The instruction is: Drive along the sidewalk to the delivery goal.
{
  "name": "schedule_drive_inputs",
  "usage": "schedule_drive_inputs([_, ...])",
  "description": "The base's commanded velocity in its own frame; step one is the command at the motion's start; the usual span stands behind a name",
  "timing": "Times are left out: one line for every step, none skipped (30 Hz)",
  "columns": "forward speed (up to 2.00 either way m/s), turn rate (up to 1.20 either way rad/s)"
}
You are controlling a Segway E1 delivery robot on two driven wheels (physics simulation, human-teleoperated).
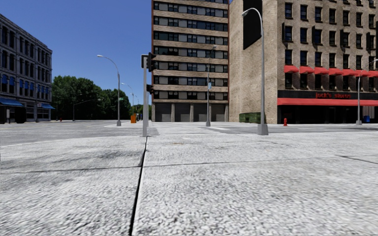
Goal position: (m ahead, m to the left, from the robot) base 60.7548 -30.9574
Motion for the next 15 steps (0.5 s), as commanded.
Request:
schedule_drive_inputs([2.0, 0.0])
schedule_drive_inputs([2.0, 0.0])
schedule_drive_inputs([2.0, 0.0])
schedule_drive_inputs([2.0, 0.0])
schedule_drive_inputs([2.0, 0.0])
schedule_drive_inputs([2.0, 0.0])
schedule_drive_inputs([2.0, 0.0])
schedule_drive_inputs([2.0, 0.0])
schedule_drive_inputs([2.0, 0.0])
schedule_drive_inputs([2.0, 0.0])
schedule_drive_inputs([2.0, 0.0])
schedule_drive_inputs([2.0, 0.0])
schedule_drive_inputs([2.0, 0.0])
schedule_drive_inputs([2.0, 0.0])
schedule_drive_inputs([2.0, 0.0])
